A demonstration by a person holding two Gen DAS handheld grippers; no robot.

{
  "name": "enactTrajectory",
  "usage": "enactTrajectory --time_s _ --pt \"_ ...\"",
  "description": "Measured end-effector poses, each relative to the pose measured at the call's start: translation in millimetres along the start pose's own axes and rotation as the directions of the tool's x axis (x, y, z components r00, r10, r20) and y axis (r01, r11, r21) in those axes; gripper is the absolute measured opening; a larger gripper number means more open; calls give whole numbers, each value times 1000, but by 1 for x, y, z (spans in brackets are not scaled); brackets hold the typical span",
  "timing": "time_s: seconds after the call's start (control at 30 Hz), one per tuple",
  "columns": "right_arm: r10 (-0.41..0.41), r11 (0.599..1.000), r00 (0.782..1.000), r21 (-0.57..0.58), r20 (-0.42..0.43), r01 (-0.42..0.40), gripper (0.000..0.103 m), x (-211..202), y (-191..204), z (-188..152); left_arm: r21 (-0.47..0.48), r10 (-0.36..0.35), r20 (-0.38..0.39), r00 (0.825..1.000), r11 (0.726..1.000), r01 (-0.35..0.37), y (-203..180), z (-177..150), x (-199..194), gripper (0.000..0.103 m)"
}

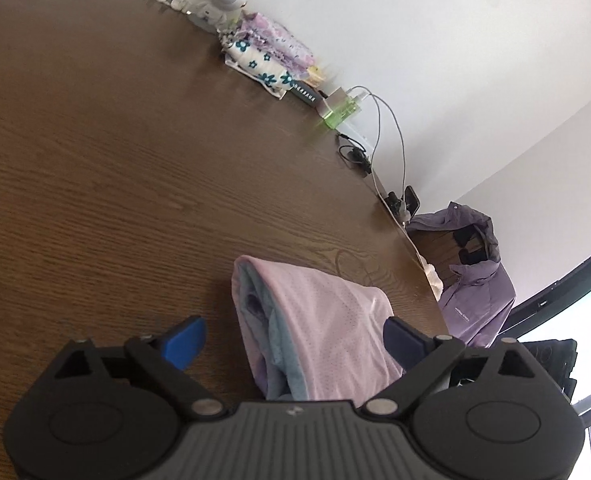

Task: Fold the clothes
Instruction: 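Grasp the rolled pink bundle with both grippers from opposite sides and lift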

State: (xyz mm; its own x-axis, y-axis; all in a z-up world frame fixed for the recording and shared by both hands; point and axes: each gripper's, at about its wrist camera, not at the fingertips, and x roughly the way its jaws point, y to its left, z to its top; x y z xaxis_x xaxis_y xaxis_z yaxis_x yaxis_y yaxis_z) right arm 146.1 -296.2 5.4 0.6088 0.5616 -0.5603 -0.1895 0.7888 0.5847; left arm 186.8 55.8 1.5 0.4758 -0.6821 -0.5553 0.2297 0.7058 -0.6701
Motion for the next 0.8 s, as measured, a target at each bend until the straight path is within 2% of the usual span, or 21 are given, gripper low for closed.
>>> enactTrajectory --time_s 0.17,0.23,0.27,0.33,0.37,0.4,0.43,0.47,0.53,0.6,0.8 --pt "15 1000 998 -6 -59 -15 80 11 -2 9 -12 -18 -66 998 1000 17 -4 8 17 95" --pt "16 1000 998 5 -67 -16 79 15 -3 13 -30 -46 -90 995 999 43 -4 11 24 90" --pt "13 1000 998 17 -67 -12 75 17 -3 15 -44 -53 -95 994 998 49 -3 11 27 84" --pt "41 997 997 69 -69 -36 61 21 -8 12 -76 -60 -96 994 996 52 0 10 33 62" --pt "58 994 996 97 -69 -51 48 23 -11 10 -100 -71 -96 993 993 62 4 9 36 58" --pt "74 990 995 125 -69 -65 33 26 -14 8 -130 -84 -95 992 989 71 9 8 39 43" --pt "90 985 994 156 -64 -79 29 27 -18 5 -162 -93 -98 991 984 76 14 6 42 27" --pt "104 979 993 184 -54 -93 25 28 -22 3 -190 -104 -101 989 978 84 19 3 45 21" --pt "130 966 991 231 -31 -119 24 29 -28 -3 -220 -126 -88 988 970 104 26 -3 48 16" --pt "148 955 989 262 -13 -140 19 30 -33 -7 -208 -124 -73 990 972 107 25 -6 48 16" --pt "158 953 987 259 11 -156 15 34 -30 -8 -93 -101 -52 993 991 96 10 -5 44 13"
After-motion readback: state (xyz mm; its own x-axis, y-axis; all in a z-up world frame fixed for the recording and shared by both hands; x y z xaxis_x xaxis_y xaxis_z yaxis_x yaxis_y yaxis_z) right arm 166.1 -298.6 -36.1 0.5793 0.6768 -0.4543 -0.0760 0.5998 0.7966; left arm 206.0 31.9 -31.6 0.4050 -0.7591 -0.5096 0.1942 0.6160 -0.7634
